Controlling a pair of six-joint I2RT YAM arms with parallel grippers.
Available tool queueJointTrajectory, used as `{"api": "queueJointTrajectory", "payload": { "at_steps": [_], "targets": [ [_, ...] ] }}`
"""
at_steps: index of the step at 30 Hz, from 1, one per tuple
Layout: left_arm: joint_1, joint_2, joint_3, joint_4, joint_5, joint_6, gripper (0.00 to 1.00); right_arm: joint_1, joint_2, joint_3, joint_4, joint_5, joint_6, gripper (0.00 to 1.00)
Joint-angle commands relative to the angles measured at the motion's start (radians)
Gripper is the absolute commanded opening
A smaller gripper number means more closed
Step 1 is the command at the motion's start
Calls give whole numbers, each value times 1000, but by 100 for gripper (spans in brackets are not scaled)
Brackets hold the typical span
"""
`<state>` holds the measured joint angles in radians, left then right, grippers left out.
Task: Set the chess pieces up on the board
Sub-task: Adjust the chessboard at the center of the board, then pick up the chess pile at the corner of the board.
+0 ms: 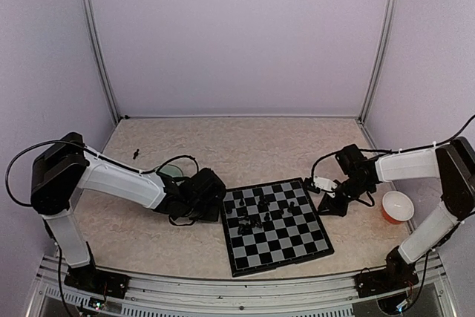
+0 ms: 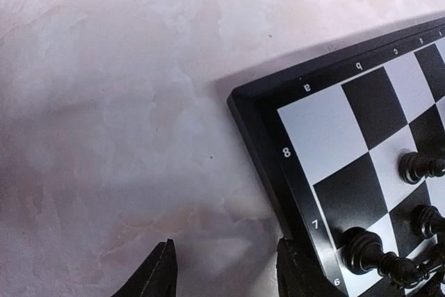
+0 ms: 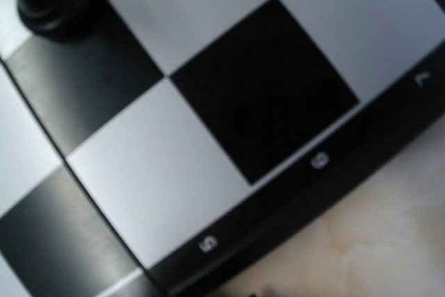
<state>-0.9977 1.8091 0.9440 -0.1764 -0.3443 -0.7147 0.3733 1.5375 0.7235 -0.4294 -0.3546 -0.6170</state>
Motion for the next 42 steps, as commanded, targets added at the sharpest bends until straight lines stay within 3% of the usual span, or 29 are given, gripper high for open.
{"api": "queueJointTrajectory", "payload": {
  "at_steps": [1, 7, 11, 14, 19, 23, 25, 31, 42],
  "targets": [
    [11, 28, 44, 39, 18, 41, 50, 22, -15, -49, -75, 0, 0, 16],
    [10, -85, 141, -145, -55, 112, 51, 1, -68, -76, -67, 34, 19, 21],
    [61, -235, 231, -275, -135, 198, 60, -37, -111, -87, -25, 51, 39, 31],
    [213, -319, 274, -346, -171, 254, 70, -60, -121, -84, -19, 42, 47, 34],
    [561, -351, 328, -342, -82, 339, 76, -75, -140, -85, -16, 40, 46, 36],
    [776, -270, 397, -304, 37, 380, 78, -86, -154, -88, -19, 32, 44, 36],
    [876, -127, 471, -303, 84, 420, 79, -99, -159, -88, -22, 26, 41, 36],
    [985, 86, 555, -296, 126, 431, 78, -132, -168, -90, -29, 11, 36, 36],
    [1149, 292, 654, -246, 251, 443, 69, -182, -146, -87, -40, -12, 27, 34]
  ]
}}
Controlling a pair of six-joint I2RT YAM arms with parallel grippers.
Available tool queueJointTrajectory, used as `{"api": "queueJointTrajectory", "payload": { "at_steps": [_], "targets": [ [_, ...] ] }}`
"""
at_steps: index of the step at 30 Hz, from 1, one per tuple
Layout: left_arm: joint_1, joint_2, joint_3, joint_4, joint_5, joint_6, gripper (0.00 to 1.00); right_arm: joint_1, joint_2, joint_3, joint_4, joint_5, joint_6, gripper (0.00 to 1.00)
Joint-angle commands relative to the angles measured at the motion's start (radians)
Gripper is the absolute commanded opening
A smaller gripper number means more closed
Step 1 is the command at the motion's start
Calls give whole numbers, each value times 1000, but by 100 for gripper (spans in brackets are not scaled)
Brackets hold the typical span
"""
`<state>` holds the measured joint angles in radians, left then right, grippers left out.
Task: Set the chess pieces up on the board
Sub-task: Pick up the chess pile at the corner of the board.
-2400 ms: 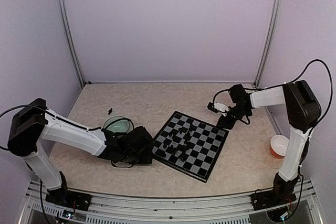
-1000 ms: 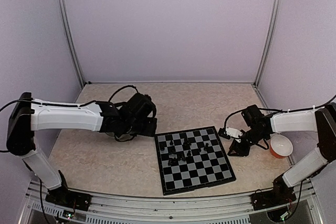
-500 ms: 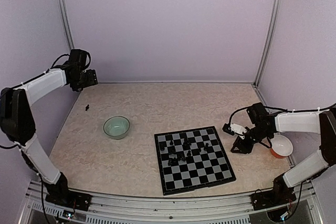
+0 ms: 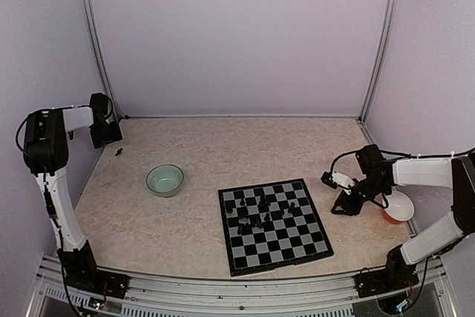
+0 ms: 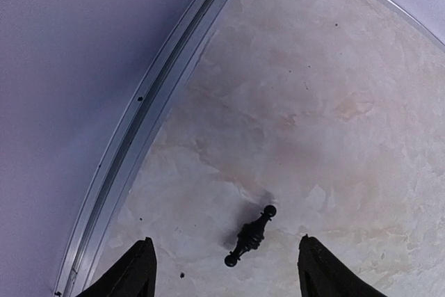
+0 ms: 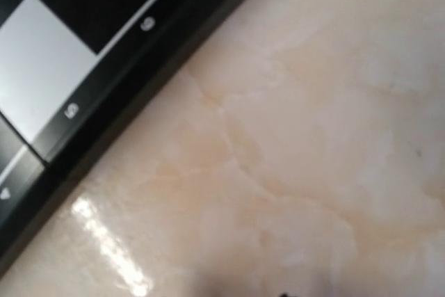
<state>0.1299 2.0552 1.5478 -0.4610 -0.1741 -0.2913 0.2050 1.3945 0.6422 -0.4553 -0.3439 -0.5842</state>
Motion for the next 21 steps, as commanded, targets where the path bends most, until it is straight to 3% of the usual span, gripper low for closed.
{"api": "queueJointTrajectory", "payload": {
  "at_steps": [1, 8, 21],
  "targets": [
    [24, 59, 59, 46, 93, 29, 68, -14, 0, -6, -15, -22, -5, 34],
    [26, 150, 164, 18, 124, 48, 62, -24, 14, -6, -17, -25, -6, 33],
    [37, 190, 115, 16, 63, 52, 62, -32, 26, -4, -23, -31, -9, 32]
  ]
}}
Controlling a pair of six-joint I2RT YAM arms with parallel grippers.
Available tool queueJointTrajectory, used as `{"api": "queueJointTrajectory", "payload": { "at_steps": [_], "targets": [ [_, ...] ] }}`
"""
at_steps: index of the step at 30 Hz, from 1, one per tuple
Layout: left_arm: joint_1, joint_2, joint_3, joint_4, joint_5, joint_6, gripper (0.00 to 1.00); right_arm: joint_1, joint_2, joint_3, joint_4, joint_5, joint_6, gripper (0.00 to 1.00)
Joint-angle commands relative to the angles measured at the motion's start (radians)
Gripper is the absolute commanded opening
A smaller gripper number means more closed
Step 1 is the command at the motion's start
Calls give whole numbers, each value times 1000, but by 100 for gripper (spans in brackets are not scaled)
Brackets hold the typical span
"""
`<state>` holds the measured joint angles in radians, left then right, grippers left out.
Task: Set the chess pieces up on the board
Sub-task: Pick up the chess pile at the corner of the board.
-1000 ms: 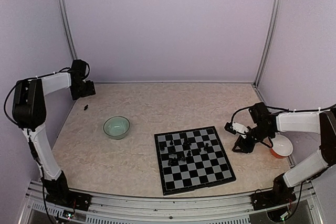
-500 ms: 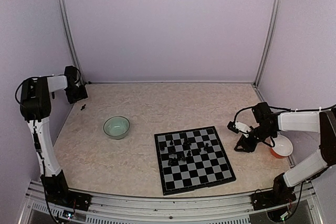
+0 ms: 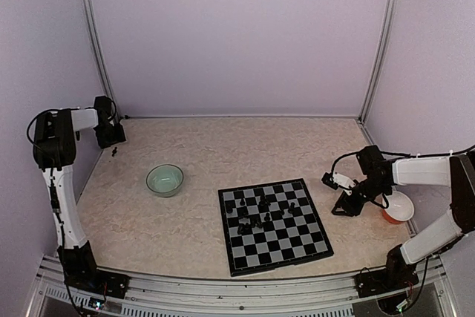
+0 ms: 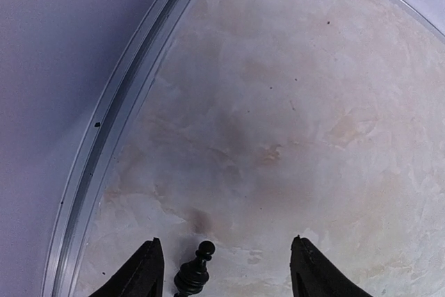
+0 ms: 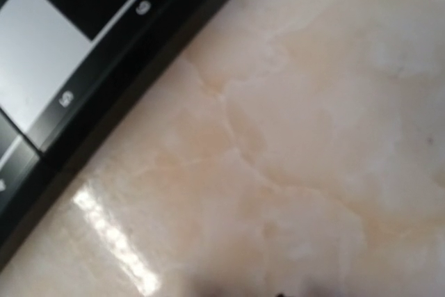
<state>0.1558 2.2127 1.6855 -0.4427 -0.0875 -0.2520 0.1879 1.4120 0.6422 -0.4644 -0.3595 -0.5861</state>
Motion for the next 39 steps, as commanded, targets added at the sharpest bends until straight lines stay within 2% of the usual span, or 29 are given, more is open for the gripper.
{"api": "queueJointTrajectory", "payload": {
  "at_steps": [1, 7, 19, 39],
  "targets": [
    [9, 32, -30, -2, -31, 11, 62, -15, 8, -3, -14, -15, -7, 32],
    [17, 22, -58, 0, -60, 3, 58, -20, 8, -3, -14, -20, -9, 32],
    [16, 8, -98, 13, -61, 1, 41, -31, 6, -3, -22, -29, -14, 30],
    [16, -64, -207, 18, -91, 7, 31, -45, 25, 0, -30, -46, -18, 29]
  ]
}}
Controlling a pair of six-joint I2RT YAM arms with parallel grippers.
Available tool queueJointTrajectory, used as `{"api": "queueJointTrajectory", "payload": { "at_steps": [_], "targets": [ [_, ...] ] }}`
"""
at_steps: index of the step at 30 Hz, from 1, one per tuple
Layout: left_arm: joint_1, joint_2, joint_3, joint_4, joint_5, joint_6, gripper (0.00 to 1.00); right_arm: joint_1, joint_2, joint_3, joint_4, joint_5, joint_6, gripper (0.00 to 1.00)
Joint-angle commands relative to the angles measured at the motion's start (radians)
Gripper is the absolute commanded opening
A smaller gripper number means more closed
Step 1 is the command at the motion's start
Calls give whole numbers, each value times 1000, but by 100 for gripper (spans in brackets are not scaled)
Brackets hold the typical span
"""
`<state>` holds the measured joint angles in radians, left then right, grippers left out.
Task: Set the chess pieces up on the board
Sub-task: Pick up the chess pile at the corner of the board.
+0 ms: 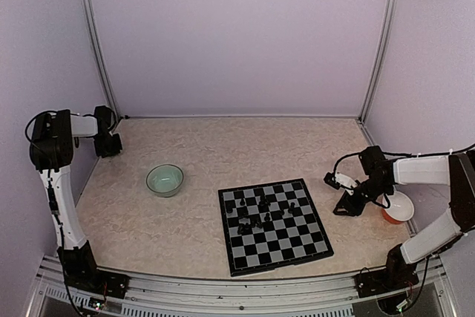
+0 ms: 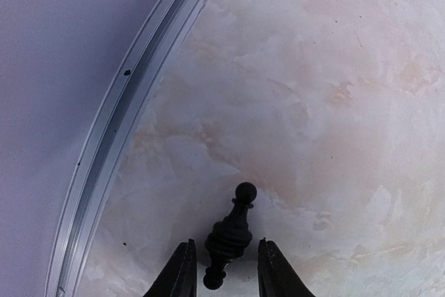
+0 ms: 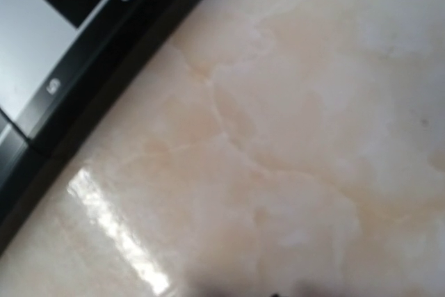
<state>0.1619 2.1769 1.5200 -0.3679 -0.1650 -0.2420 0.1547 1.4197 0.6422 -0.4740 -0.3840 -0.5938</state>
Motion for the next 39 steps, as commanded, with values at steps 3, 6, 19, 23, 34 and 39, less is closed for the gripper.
{"api": "queueJointTrajectory", "payload": {
  "at_steps": [3, 6, 19, 23, 34, 39],
  "targets": [
    [11, -26, -42, -63, -6, -3, 27, -12, 22, 2, -22, -24, -12, 29],
    [9, -24, -47, -62, -4, 1, 24, -12, 22, 2, -23, -24, -12, 29],
    [6, -6, -42, -62, -17, 14, 10, -12, 28, 2, -22, -23, -13, 29],
    [3, 1, -43, -62, -19, 18, 6, -12, 28, 2, -22, -23, -13, 29],
    [-102, -111, -53, -65, -126, 53, 0, -14, 17, 2, -24, -27, -14, 28],
    [-213, -290, -101, -76, -116, 75, 0, -16, -13, 3, -26, -31, -13, 28]
  ]
}}
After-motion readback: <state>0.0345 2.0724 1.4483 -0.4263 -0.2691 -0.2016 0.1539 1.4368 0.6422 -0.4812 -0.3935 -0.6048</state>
